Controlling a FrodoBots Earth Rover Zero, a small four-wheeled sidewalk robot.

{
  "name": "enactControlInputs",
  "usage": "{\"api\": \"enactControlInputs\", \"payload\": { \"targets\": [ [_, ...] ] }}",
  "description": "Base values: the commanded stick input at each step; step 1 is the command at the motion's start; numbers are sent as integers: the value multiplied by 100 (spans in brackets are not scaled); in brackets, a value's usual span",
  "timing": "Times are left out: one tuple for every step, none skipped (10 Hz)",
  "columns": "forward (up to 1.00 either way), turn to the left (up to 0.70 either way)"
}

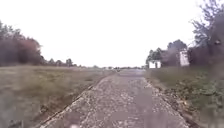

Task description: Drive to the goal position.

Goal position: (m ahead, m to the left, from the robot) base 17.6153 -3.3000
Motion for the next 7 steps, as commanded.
{"api": "enactControlInputs", "payload": {
  "targets": [
    [100, -35],
    [100, -40],
    [100, 0],
    [100, 0],
    [100, -12],
    [100, -28],
    [100, -24]
  ]
}}
